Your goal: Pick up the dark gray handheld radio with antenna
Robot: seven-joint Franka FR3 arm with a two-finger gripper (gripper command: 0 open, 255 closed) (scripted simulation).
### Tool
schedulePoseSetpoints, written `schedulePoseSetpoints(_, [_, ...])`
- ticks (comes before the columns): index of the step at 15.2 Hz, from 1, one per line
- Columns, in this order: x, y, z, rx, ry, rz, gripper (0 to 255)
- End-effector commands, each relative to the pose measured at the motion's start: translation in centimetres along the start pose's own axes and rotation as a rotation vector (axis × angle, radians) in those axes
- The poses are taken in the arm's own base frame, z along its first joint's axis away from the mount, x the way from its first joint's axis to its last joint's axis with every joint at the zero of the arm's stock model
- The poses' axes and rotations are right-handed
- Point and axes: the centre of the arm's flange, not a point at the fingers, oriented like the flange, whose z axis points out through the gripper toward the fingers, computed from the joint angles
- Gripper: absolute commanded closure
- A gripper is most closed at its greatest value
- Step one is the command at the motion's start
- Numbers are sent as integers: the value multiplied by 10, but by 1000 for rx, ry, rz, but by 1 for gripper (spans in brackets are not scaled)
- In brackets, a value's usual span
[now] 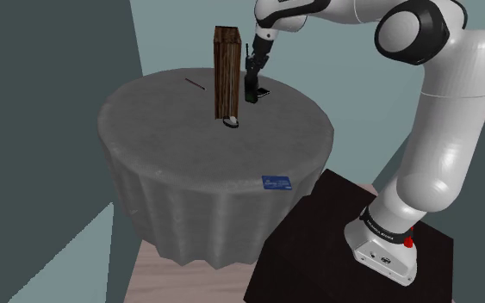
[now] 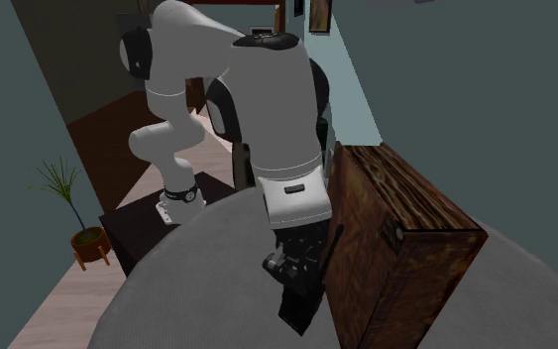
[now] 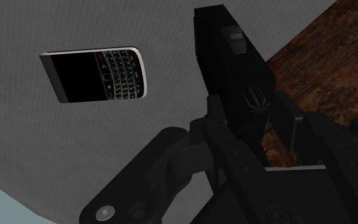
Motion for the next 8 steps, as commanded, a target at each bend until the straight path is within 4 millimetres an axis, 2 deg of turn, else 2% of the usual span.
schedulePoseSetpoints(1, [1,0,-10,0,0,0,255])
schedulePoseSetpoints(8, [8,-2,-46,0,0,0,255])
